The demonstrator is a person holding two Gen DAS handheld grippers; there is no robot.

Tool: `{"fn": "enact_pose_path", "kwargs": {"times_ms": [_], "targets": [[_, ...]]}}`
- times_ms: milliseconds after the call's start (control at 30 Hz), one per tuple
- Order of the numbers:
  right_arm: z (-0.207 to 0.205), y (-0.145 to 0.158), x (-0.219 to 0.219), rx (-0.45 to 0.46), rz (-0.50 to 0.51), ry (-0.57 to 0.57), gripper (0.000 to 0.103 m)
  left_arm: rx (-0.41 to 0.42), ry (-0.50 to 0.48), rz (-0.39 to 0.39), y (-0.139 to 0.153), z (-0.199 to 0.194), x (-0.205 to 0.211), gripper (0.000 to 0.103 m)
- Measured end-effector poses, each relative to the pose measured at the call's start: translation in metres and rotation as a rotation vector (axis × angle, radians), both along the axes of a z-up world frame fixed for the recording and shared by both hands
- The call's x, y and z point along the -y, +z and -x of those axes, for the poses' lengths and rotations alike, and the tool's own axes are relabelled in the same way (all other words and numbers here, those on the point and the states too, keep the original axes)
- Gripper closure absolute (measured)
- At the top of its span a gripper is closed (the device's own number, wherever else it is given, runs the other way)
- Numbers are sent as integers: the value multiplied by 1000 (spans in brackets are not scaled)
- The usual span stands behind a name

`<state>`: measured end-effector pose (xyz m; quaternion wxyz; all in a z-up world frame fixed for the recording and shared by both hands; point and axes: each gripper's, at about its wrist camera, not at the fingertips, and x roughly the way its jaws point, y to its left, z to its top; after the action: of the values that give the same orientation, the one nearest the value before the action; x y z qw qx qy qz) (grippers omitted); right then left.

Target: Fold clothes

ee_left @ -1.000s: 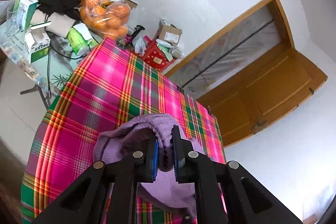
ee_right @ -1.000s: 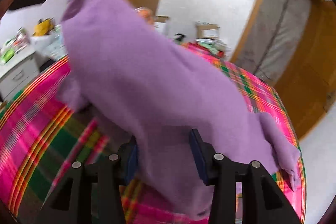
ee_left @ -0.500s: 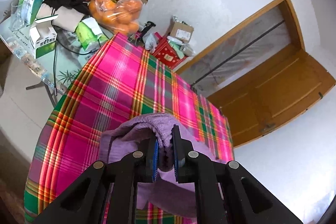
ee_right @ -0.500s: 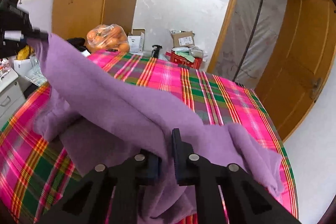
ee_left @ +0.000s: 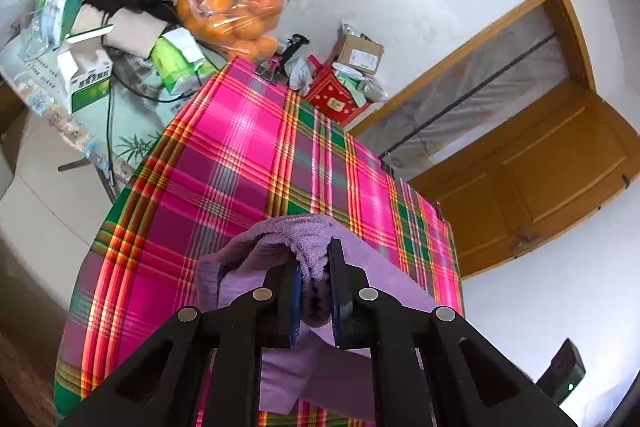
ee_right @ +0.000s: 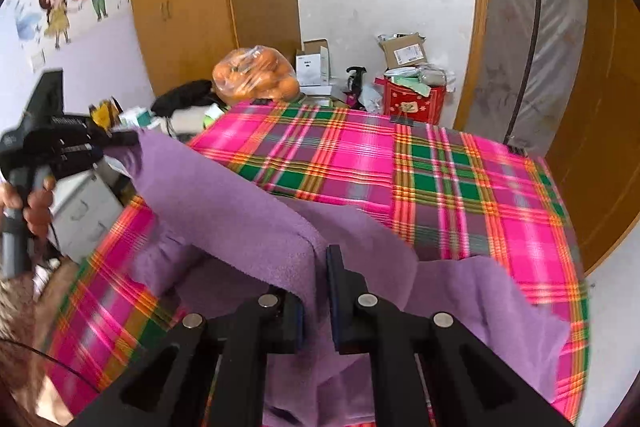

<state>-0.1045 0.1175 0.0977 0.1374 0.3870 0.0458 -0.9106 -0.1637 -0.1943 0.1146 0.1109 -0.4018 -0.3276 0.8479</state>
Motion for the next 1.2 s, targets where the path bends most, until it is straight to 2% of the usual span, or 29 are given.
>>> {"fn": "enact_pose_path", "kwargs": {"times_ms": [267,400,800,933,1100,1200], "targets": [[41,-18,-6,19,-44,2,94,46,1,20,-16,18,-4,91],[67,-28,-14,66,13,-3,94,79,12,31,-26,34,-5,91],[120,-65,-31,161,58,-51,94,182,10,51,-60,79,-18,90],[135,-73,-31,180,44,-58,94,196,-5,66,-67,84,-20,89],[150,-85,-32,205,12,-84,94,215,-2,74,-69,83,-18,80],[156,-93,-39,248,43,-106,94,222,7,87,-66,74,-14,80]]}}
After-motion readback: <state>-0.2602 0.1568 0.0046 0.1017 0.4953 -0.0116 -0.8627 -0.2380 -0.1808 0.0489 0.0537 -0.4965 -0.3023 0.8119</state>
